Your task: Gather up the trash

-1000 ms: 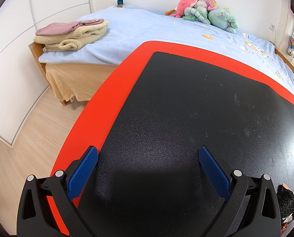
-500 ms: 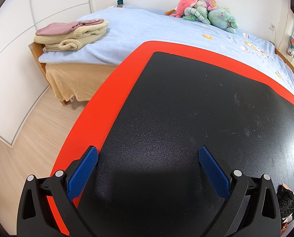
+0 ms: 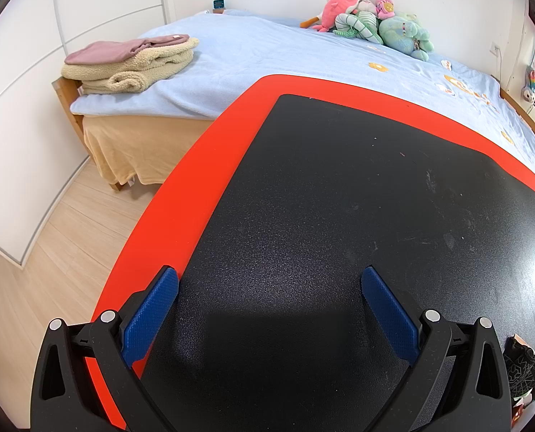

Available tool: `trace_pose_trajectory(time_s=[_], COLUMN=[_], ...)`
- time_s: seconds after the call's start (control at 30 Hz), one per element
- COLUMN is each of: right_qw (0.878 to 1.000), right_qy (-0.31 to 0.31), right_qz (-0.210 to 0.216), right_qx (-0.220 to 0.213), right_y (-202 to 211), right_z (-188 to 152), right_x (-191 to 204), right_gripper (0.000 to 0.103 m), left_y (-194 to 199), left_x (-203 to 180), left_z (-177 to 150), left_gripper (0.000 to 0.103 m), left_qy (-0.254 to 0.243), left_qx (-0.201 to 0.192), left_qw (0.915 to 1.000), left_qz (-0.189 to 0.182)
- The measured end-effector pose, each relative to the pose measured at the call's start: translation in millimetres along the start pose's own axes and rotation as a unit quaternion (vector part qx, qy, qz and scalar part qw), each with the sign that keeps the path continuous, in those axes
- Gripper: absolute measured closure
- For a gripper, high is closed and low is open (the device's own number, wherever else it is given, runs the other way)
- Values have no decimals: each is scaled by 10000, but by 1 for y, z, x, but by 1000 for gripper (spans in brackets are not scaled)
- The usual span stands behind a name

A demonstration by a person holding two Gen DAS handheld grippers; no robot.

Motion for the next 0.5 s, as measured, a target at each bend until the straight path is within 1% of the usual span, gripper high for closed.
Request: trace_pose_trajectory(time_s=[0.5], right_qw=[10000], right_qy=[-2], right_qz=[0], right_qx=[0], right_y=[0], right_z=[0], right_x=[0], right_gripper=[3], left_y=[0], left_x=[1], left_z=[1], left_gripper=[5], left_qy=[0], left_qx=[2], left_qw=[10000], left_qz=[-1])
Point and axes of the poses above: each gripper's, at about its wrist camera, not at the fingertips, and y roughly against the way its jaws point, x to its left, z to its top, the point moved 1 cm from there along -y, roughly the way its jaws point, and after that the axes turned 5 degrees about z, right-handed, at the moved point
